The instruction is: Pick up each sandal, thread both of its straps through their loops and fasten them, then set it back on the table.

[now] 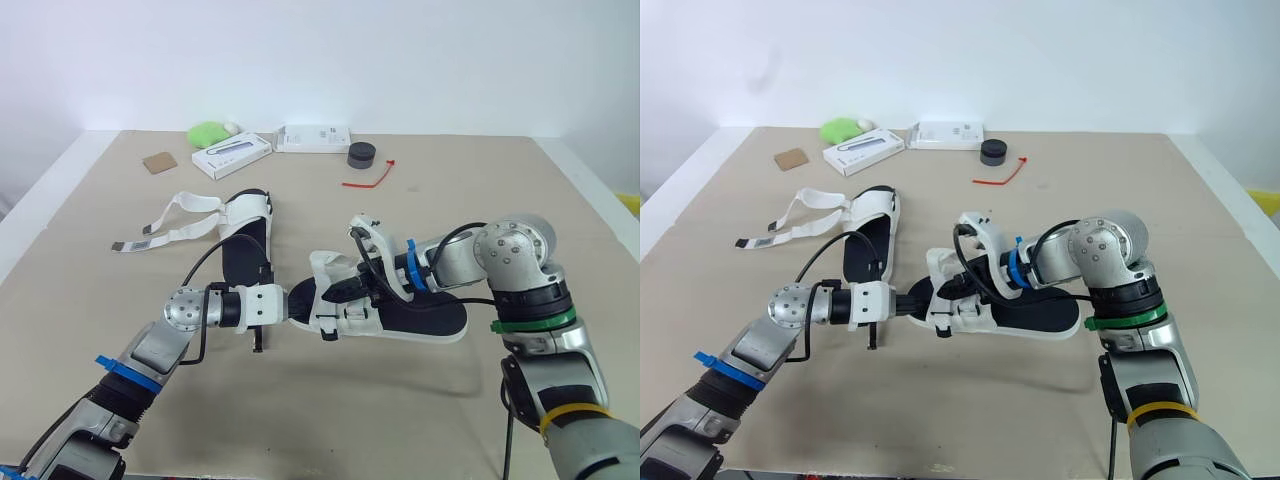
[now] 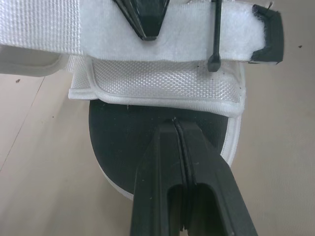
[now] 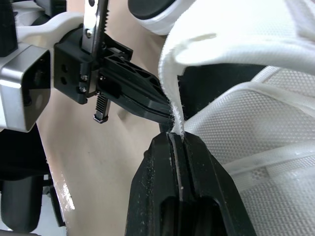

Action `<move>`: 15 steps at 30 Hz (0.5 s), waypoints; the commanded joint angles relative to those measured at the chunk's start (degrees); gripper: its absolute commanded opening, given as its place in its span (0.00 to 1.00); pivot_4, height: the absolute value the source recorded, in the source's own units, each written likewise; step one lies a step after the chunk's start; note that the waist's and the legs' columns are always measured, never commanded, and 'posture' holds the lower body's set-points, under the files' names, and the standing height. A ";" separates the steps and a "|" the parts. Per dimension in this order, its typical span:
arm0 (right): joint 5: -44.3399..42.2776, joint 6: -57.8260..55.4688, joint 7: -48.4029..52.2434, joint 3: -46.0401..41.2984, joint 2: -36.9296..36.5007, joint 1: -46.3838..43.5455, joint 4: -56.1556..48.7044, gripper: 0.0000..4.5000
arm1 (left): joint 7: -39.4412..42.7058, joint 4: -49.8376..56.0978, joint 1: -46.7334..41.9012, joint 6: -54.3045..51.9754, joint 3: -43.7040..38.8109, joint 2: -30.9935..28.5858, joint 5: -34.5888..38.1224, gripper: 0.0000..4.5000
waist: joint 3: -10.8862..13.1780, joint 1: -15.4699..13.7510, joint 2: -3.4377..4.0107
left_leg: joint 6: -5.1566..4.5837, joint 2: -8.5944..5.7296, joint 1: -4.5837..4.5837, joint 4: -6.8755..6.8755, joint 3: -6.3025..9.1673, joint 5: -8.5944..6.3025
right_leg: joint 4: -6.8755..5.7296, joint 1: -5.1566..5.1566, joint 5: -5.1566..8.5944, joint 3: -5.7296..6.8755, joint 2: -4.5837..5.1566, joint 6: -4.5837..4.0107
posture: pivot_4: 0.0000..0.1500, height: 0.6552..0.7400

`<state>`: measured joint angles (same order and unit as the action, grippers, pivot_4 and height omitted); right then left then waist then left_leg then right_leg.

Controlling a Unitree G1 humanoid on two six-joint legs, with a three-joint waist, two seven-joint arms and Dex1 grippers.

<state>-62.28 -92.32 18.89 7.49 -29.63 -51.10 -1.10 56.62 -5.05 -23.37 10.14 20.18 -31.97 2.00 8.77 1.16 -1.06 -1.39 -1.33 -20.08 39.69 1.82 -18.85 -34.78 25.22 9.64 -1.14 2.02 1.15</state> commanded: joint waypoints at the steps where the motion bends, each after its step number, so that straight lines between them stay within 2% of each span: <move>1: -0.71 -0.18 0.70 -0.48 -0.60 0.18 -2.88 0.01 | 0.22 -5.29 2.09 -2.56 2.37 -0.68 -4.40 0.00 | 0.00 0.00 0.00 | 0.00 0.00 0.00 0.00 0.01 0.00 | -0.01 0.00 0.01 0.01 -0.01 0.01 | 1.00 1.00; 7: -1.30 -0.18 2.43 1.12 -2.14 2.00 -9.05 0.01 | 0.23 -5.34 2.12 -2.52 2.41 -0.75 -4.50 0.00 | 0.00 -0.01 0.00 | 0.01 -0.01 -0.01 0.00 0.01 0.01 | -0.01 0.00 0.00 0.01 -0.02 0.00 | 1.00 1.00; 15: 0.81 -0.18 4.09 1.08 -2.44 3.23 -12.01 0.01 | 0.29 -5.36 2.03 -2.44 2.55 -0.67 -4.49 0.00 | 0.00 -0.02 0.00 | 0.01 -0.05 0.00 0.00 0.02 0.01 | -0.01 0.00 0.02 0.02 -0.02 0.03 | 1.00 1.00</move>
<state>-61.46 -92.07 21.76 9.09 -31.38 -47.81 -10.69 56.64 -5.09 -23.46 10.16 20.30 -31.89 2.00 8.77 1.14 -1.06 -1.38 -1.37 -20.08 39.70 1.84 -18.84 -34.80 25.22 9.65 -1.13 2.00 1.17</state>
